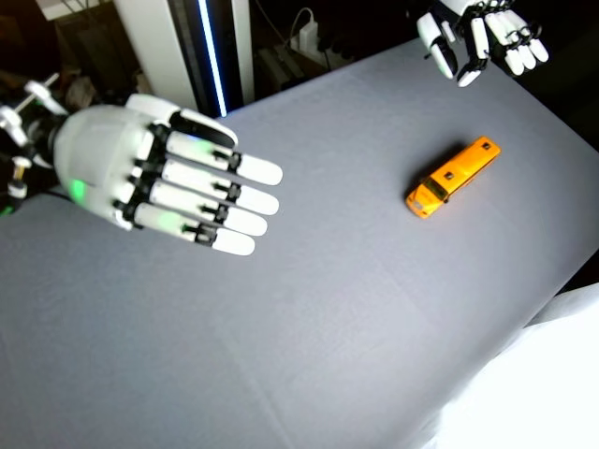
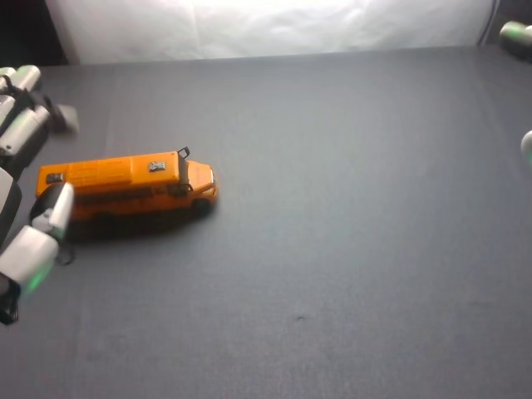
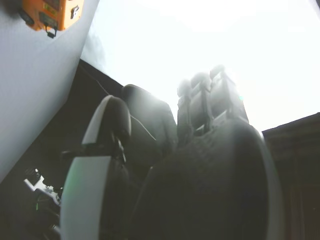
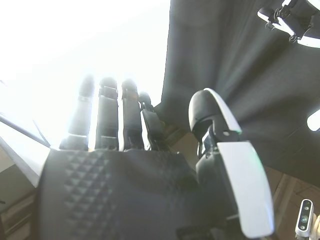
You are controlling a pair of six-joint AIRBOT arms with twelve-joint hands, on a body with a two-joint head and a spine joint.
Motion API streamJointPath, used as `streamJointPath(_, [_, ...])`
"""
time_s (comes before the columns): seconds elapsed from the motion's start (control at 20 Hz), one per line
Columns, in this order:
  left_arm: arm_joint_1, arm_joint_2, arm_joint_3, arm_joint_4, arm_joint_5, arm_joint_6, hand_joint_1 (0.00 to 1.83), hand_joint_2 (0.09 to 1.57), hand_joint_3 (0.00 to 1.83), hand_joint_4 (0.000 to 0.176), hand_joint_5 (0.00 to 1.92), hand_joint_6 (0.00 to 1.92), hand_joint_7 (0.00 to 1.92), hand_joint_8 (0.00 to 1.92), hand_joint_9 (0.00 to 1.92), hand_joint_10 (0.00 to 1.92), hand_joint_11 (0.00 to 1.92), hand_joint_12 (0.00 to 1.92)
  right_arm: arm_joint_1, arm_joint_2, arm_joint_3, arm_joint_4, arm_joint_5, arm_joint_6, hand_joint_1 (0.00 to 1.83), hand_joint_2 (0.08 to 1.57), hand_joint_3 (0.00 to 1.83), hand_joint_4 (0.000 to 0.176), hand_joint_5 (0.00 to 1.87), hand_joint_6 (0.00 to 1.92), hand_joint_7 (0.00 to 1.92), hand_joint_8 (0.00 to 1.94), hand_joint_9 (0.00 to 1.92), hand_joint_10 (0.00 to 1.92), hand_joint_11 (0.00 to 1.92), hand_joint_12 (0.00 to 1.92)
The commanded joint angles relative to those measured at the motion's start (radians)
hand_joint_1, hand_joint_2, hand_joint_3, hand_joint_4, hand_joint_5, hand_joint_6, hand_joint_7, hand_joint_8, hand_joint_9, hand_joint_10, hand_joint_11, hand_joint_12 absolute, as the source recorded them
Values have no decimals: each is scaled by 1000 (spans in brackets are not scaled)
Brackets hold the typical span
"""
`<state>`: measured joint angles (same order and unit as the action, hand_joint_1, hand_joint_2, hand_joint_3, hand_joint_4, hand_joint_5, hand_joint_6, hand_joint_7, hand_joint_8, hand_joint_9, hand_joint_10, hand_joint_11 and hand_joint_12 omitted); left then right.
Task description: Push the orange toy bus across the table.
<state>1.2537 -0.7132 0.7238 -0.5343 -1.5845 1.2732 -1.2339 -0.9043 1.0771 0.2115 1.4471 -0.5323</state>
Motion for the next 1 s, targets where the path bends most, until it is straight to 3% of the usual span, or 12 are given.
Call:
streamJointPath(0.0, [-3, -5, 1, 29, -114, 2, 0, 1562, 43, 0, 0, 0, 0, 0, 0, 0, 0, 0, 4, -2, 3, 11, 125, 5, 485, 1373, 5, 0, 286, 0, 275, 0, 219, 0, 169, 101])
streamJointPath(0.3, [1, -12, 17, -9, -84, -8, 0, 1564, 31, 0, 20, 5, 0, 0, 4, 2, 17, 7, 4, -8, 6, 11, 124, 5, 496, 1348, 0, 0, 229, 1, 227, 5, 239, 10, 236, 79])
streamJointPath(0.65, [35, -21, 59, -201, 10, 40, 0, 1564, 50, 0, 11, 3, 18, 3, 25, 5, 51, 24, 2, -20, 6, 11, 123, 9, 504, 1364, 4, 3, 199, 2, 203, 1, 234, 4, 246, 63])
streamJointPath(0.95, [36, -47, 116, -312, 108, 44, 0, 1569, 28, 0, 2, 0, 13, 0, 37, 0, 38, 17, 0, -22, 6, 11, 121, 15, 512, 1355, 0, 0, 200, 4, 211, 3, 217, 3, 228, 49])
